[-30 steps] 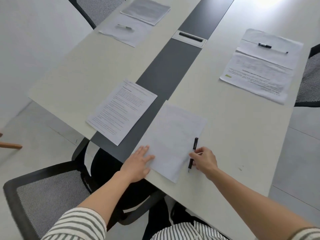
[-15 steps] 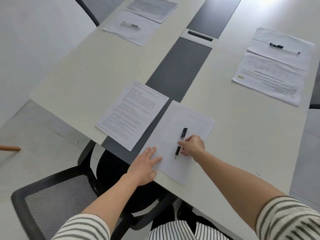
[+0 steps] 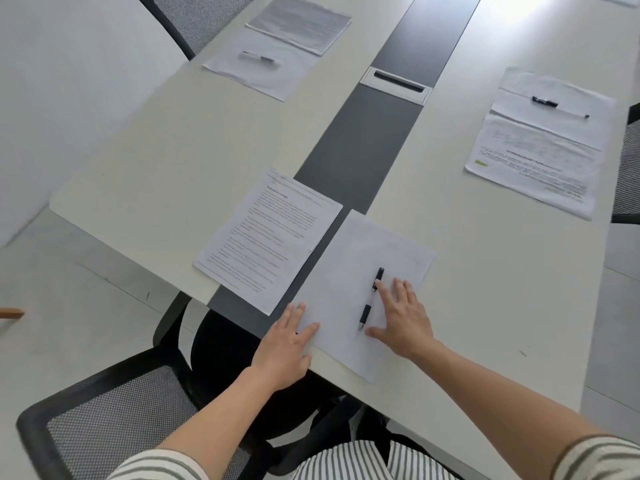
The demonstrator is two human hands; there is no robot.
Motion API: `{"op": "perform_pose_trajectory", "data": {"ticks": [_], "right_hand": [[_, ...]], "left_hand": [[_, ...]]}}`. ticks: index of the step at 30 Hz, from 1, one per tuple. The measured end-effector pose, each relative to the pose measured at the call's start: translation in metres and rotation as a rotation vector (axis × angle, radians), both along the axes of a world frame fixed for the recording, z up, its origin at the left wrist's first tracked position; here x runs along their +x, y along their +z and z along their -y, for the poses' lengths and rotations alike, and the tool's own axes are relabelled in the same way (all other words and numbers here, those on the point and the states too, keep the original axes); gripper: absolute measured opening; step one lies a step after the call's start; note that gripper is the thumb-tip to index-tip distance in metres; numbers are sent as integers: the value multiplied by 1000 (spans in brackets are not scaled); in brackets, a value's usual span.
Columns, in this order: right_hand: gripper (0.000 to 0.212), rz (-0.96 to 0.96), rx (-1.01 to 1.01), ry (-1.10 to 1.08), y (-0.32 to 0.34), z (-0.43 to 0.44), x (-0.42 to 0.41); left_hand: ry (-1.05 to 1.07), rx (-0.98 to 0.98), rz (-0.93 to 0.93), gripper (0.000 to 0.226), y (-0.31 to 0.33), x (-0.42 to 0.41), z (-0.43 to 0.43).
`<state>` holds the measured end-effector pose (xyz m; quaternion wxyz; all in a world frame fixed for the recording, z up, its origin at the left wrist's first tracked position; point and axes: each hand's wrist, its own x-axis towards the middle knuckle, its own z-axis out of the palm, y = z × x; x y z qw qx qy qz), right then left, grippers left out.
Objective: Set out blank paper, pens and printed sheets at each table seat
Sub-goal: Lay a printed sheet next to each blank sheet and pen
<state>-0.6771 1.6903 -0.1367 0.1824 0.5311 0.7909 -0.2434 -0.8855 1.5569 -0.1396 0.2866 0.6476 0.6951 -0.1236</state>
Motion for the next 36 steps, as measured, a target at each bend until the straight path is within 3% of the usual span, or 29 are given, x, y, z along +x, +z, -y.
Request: {"op": "perform_pose_trajectory", "data": {"ticks": [6, 11, 16, 36], "right_hand": [[101, -7, 34, 25, 6, -4, -5], [96, 1, 145, 101, 11, 11, -23], [94, 74, -17, 21, -1, 13, -39], [93, 100, -9, -4, 0, 8, -45]], "left_hand": [[277, 229, 11, 59, 9, -25, -11], [465, 154, -55, 65, 2, -85, -23], [458, 9, -89, 69, -9, -97, -18], [421, 18, -113, 66, -3, -94, -20]]}}
